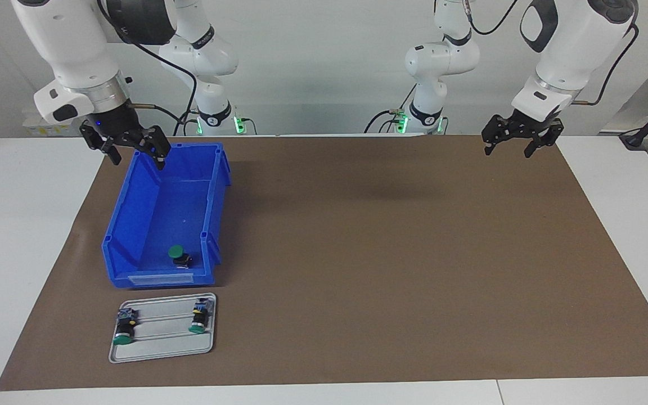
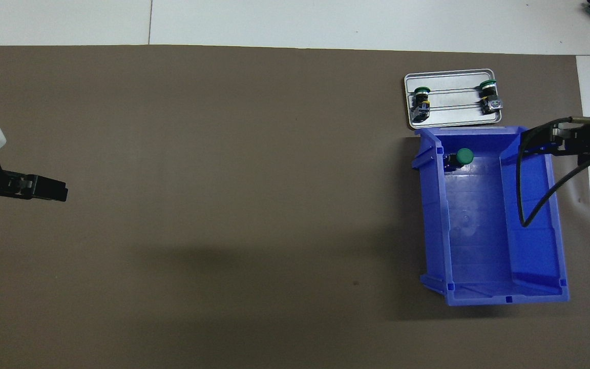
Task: Place and press button with both arms
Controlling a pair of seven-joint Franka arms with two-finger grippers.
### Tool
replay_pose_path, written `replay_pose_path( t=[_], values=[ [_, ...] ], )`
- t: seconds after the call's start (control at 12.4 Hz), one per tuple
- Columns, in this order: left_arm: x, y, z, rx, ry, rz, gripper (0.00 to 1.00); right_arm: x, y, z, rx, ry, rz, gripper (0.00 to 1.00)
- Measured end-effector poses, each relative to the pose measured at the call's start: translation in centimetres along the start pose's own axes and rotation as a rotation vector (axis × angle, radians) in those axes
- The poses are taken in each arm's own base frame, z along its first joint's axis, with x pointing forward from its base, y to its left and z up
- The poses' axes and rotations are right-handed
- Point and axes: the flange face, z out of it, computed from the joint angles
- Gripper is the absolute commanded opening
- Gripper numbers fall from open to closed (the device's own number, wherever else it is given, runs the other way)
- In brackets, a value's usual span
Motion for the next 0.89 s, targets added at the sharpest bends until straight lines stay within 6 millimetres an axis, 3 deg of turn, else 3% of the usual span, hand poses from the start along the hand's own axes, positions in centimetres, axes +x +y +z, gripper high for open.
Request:
replay_pose_path(
  t=[0.16,0.89],
  values=[
    [0.00,0.00,0.00,0.000,0.000,0.000,1.00,-0.15,-0.68,-0.15,0.009,0.001,-0.010,1.00],
    [-0.01,0.00,0.00,0.000,-0.001,0.000,1.00,-0.07,-0.14,-0.20,0.008,0.002,-0.017,1.00]
  ],
)
